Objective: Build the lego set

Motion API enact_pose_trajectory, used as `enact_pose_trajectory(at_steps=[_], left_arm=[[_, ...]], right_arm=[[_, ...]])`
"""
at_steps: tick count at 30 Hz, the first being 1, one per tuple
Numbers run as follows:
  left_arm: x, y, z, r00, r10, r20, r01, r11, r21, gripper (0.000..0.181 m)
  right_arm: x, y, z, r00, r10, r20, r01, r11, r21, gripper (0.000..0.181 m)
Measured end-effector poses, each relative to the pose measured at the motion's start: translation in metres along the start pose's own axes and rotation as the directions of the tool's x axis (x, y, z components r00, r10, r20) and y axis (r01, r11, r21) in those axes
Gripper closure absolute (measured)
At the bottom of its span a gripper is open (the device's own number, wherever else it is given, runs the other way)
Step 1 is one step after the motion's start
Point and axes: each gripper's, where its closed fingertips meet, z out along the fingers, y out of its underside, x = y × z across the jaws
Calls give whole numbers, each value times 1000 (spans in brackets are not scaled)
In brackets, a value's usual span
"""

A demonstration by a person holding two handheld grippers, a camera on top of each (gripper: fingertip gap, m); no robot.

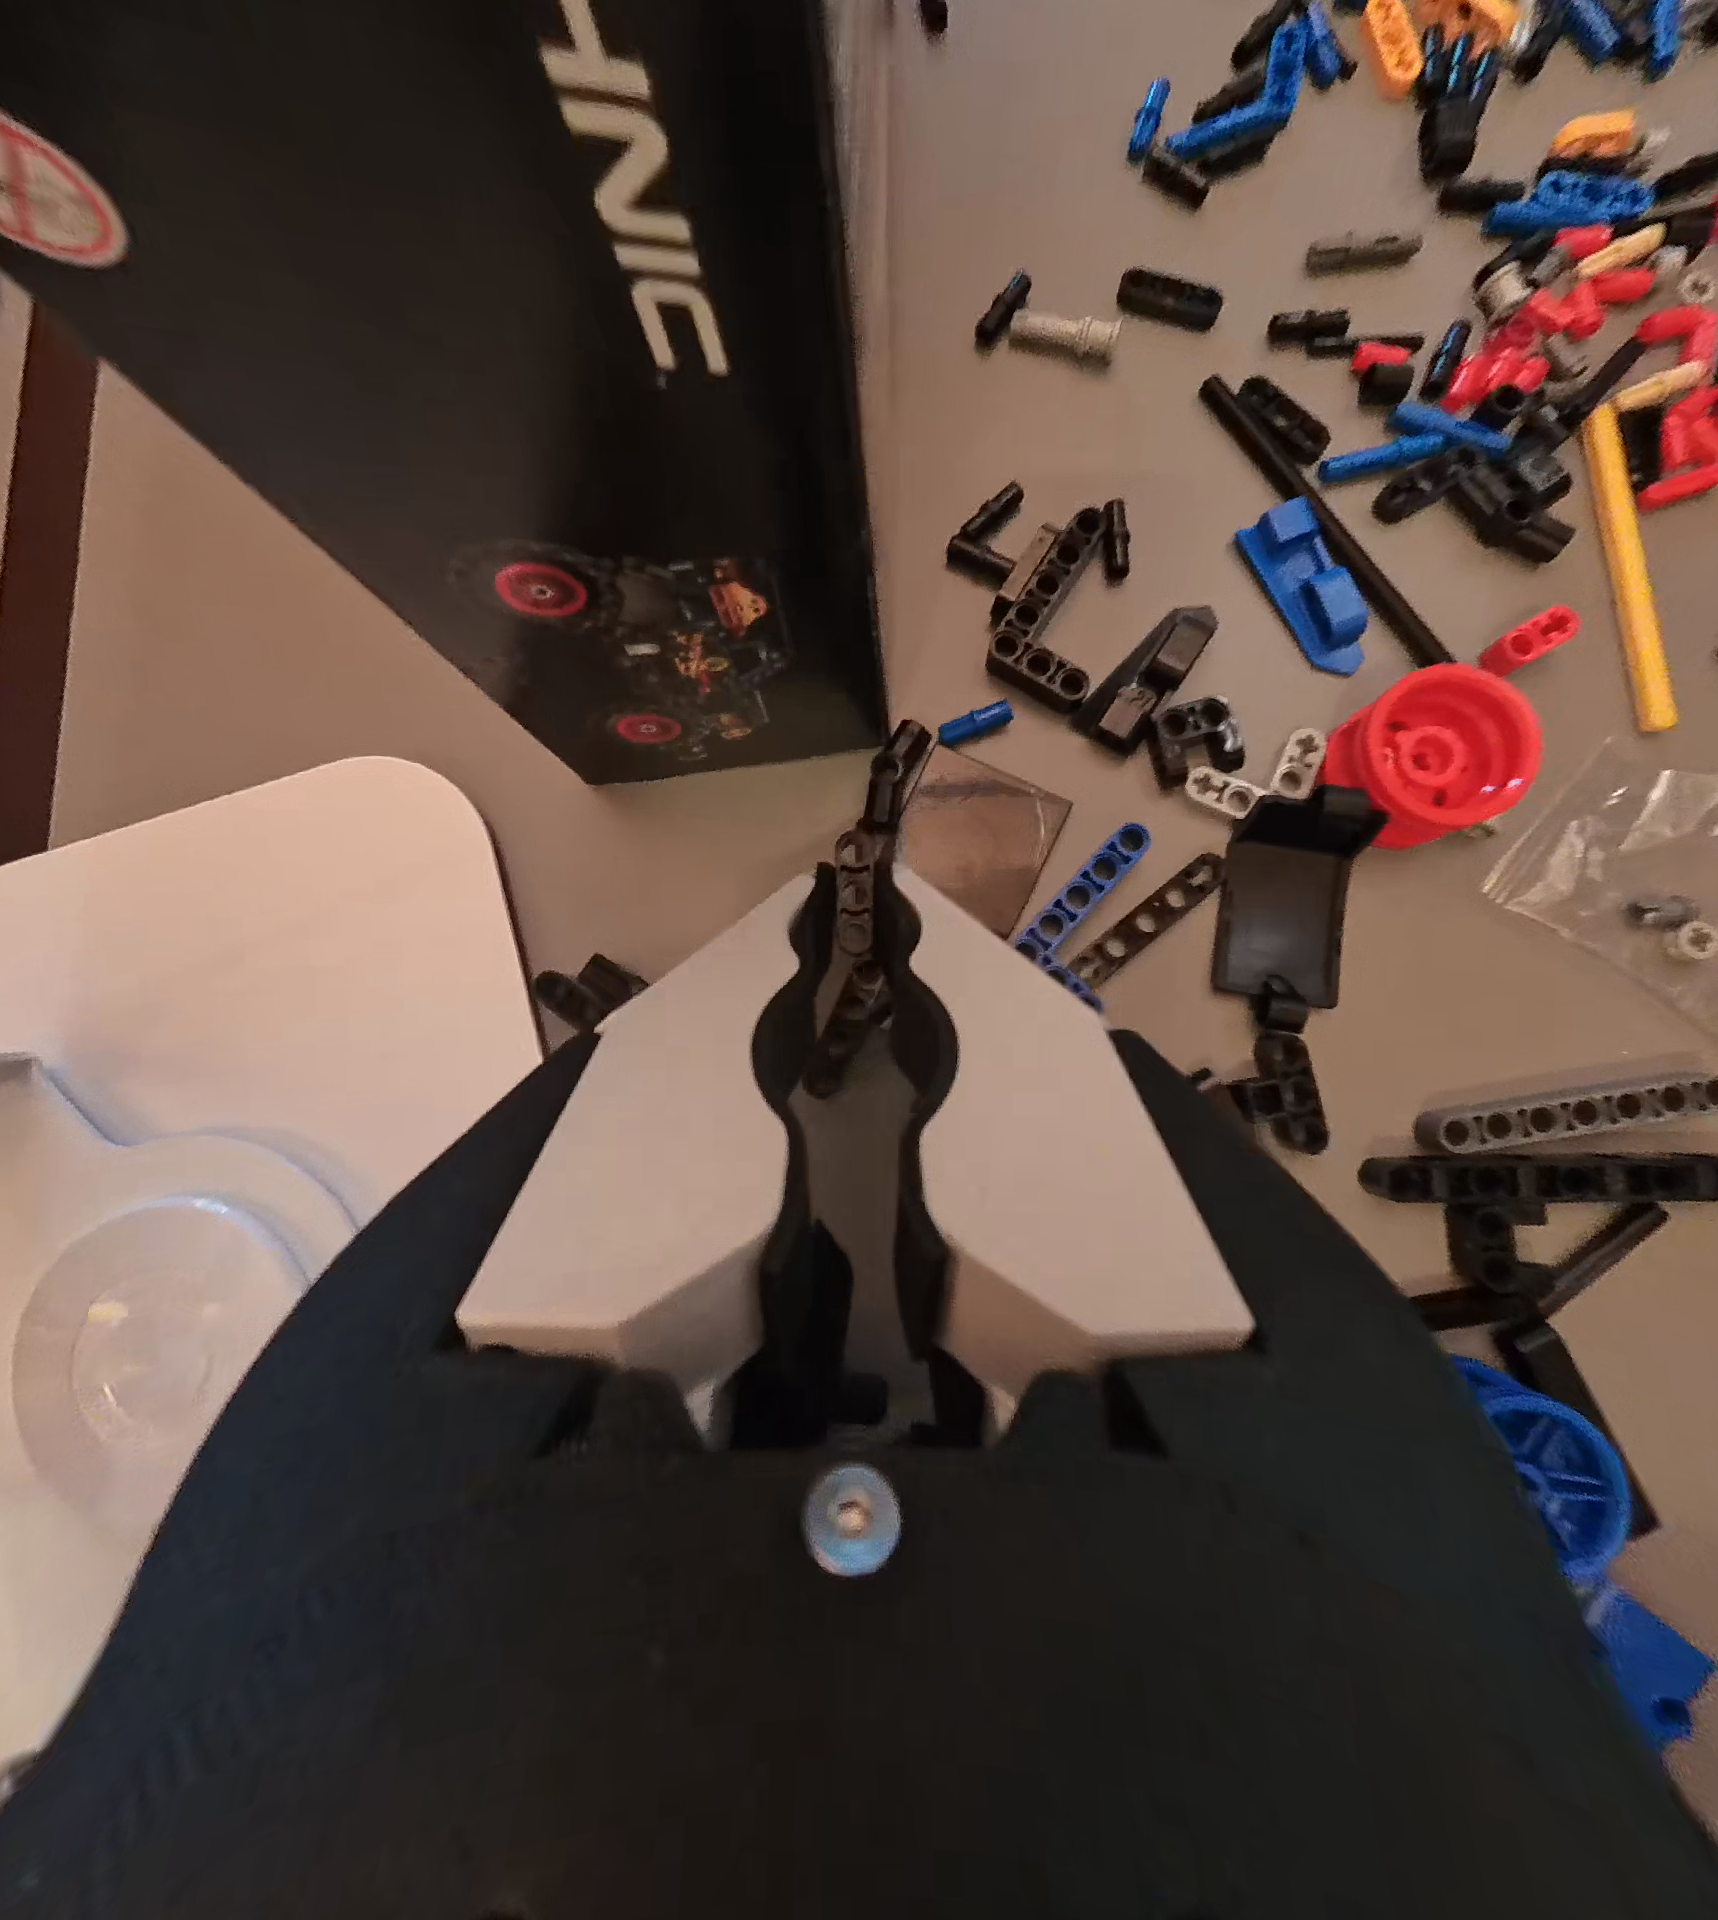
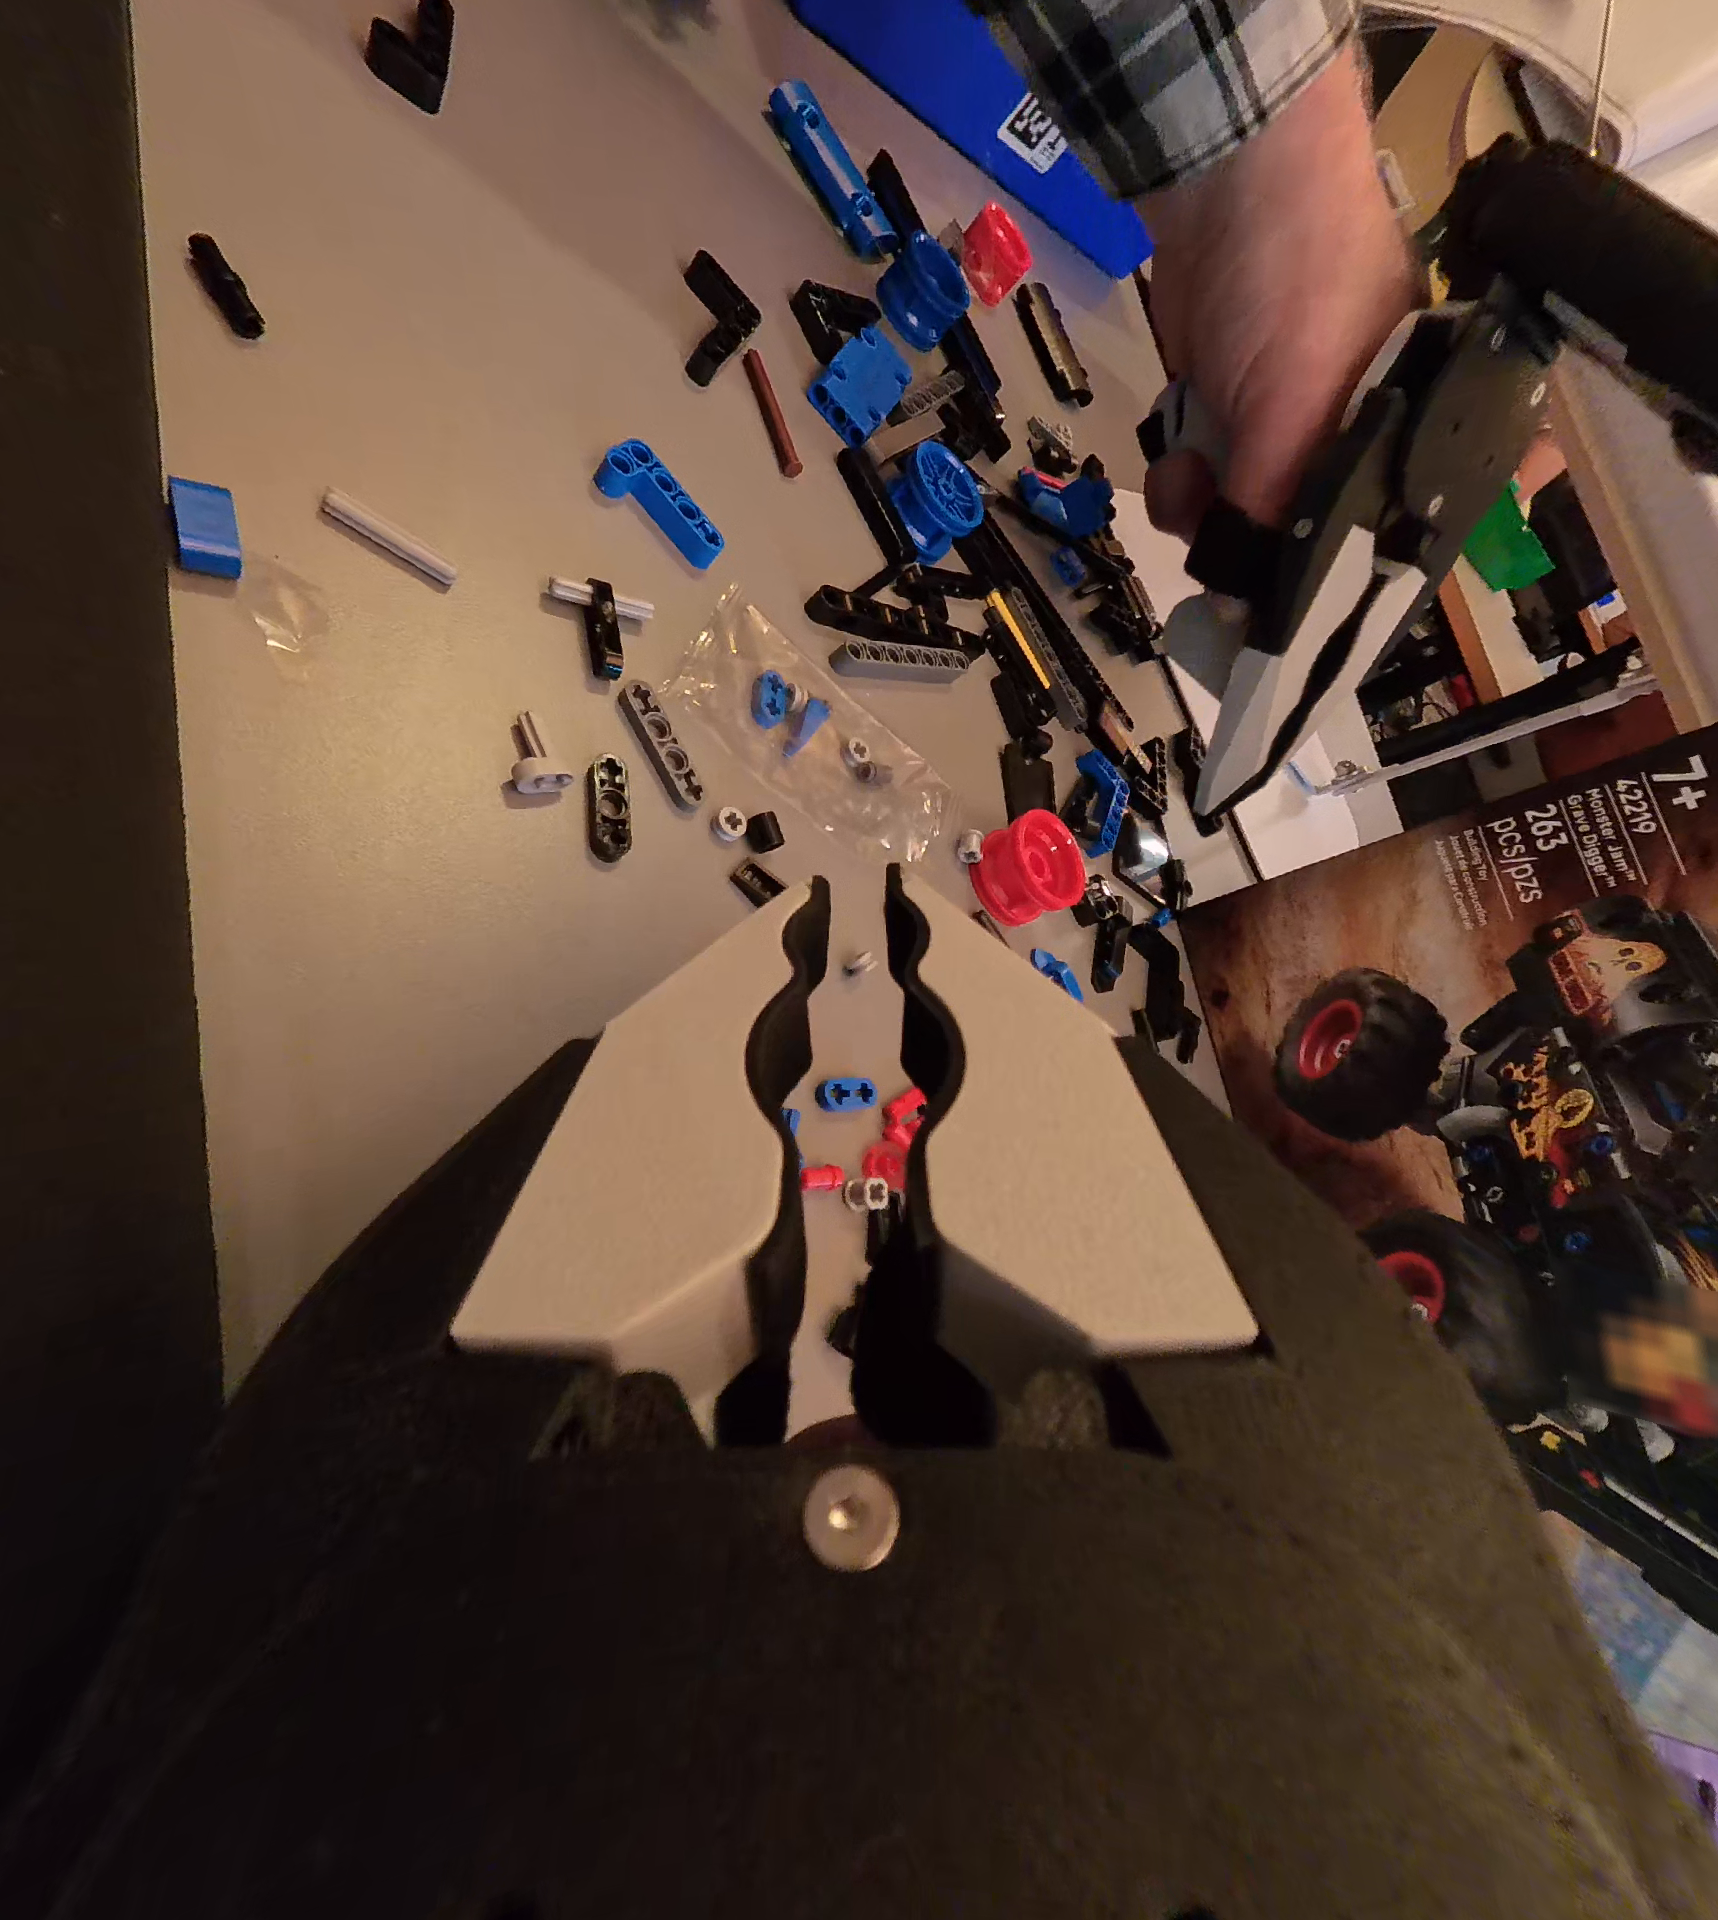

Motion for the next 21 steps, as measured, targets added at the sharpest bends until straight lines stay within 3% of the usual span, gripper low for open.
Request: enact_pose_trajectory(at_steps=[8,15,21], left_arm=[[17,-20,-38,992,-122,-31,126,980,152,176],[25,-21,-56,989,-145,-12,145,972,187,176],[75,-56,-72,981,-182,-70,195,932,304,176]], right_arm=[[5,-1,-1,1000,13,-19,-13,1000,4,170],[8,1,-1,999,11,-41,-12,1000,-8,170],[39,-17,-13,980,82,-179,-70,995,72,163]])
